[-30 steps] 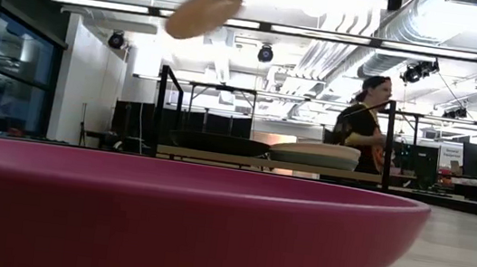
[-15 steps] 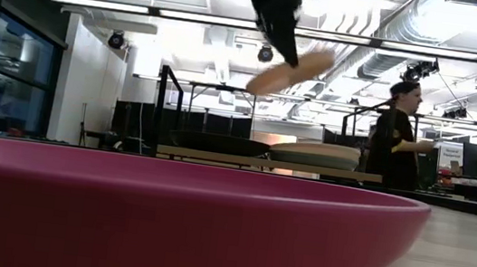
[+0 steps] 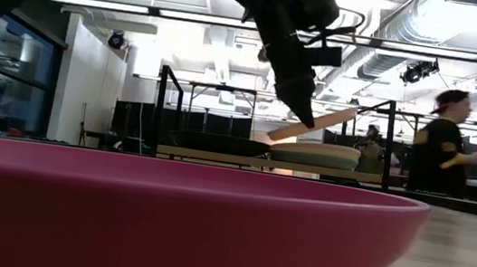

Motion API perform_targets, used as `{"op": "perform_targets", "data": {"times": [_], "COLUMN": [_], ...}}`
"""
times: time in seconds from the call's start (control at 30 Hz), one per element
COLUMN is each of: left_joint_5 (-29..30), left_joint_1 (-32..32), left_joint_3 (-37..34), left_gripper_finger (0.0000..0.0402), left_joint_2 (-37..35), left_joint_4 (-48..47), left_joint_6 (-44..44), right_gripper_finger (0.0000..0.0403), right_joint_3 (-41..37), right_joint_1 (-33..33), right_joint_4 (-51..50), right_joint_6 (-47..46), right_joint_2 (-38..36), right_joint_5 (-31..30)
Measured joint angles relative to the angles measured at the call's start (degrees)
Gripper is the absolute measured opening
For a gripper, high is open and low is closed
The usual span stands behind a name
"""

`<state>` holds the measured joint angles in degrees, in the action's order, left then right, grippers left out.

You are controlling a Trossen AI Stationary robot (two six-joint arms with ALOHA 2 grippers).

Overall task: Place and stack plates onto a shelf
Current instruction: Stack the peach plate on top of the white plate on the shelf, then stack the pink plate on top of the black plate on the shelf

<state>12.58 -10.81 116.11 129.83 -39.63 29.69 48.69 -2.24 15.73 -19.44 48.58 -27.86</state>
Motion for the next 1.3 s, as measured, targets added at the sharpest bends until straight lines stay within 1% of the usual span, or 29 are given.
{"op": "perform_targets", "data": {"times": [0.2, 0.33, 0.53, 0.67, 0.7, 0.77, 0.87, 0.97, 1.03, 1.1, 1.17, 1.23, 1.3], "left_joint_5": [0.01, -0.02, 0.46, 1.49, 1.34, -2.25, -12.79, -22.88, -27.61, -30.87, -31.61, -31.58, -31.35], "left_joint_1": [-0.45, -0.44, -0.44, -0.50, -0.71, -1.40, -3.96, -6.95, -8.04, -8.19, -7.79, -6.80, -5.68], "left_joint_3": [0.03, 0.04, 0.04, 0.02, 0.02, 0.02, 0.00, -0.35, -2.11, -5.29, -9.46, -15.09, -21.61], "left_gripper_finger": [0.0018, 0.0038, 0.0092, 0.0128, 0.0135, 0.0147, 0.0159, 0.0163, 0.0162, 0.0161, 0.0162, 0.0162, 0.0161], "left_joint_2": [1.88, 1.89, 1.33, -1.74, -3.02, -5.70, -9.82, -14.31, -18.52, -23.72, -29.56, -35.93, -42.64], "left_joint_4": [0.77, 0.82, 1.32, -2.59, -5.11, -9.33, -15.88, -18.46, -15.99, -13.55, -8.01, -2.21, 6.15], "left_joint_6": [1.35, 1.46, 1.06, -0.03, -1.14, -4.69, -12.81, -20.12, -23.07, -25.13, -26.66, -28.48, -30.38], "right_gripper_finger": [0.0016, 0.0016, 0.0016, 0.0016, 0.0016, 0.0016, 0.0016, 0.0016, 0.0016, 0.0016, 0.0016, 0.0016, 0.0016], "right_joint_3": [0.02, 0.00, 0.02, 0.02, 0.02, 0.02, 0.02, 0.02, 0.02, 0.02, 0.02, 0.04, 0.04], "right_joint_1": [0.00, 0.00, 0.00, 0.00, 0.00, 0.00, 0.00, 0.00, 0.00, 0.00, -0.01, -0.04, -0.04], "right_joint_4": [-0.02, -0.03, -0.22, -0.38, -0.48, -0.87, -2.08, -4.47, -6.20, -7.56, -8.56, -8.38, -8.70], "right_joint_6": [0.00, 0.02, 0.26, 0.44, 0.46, 0.46, 0.46, 0.45, 0.19, 0.03, -0.02, 0.00, -0.02], "right_joint_2": [0.07, 0.07, 0.09, 0.09, 0.09, 0.09, 0.09, 0.11, 0.15, 0.27, 0.37, 0.63, 0.81], "right_joint_5": [0.02, 0.02, 0.03, 0.04, 0.04, 0.04, 0.04, 0.05, 0.08, 0.09, 0.16, 0.35, 0.42]}}
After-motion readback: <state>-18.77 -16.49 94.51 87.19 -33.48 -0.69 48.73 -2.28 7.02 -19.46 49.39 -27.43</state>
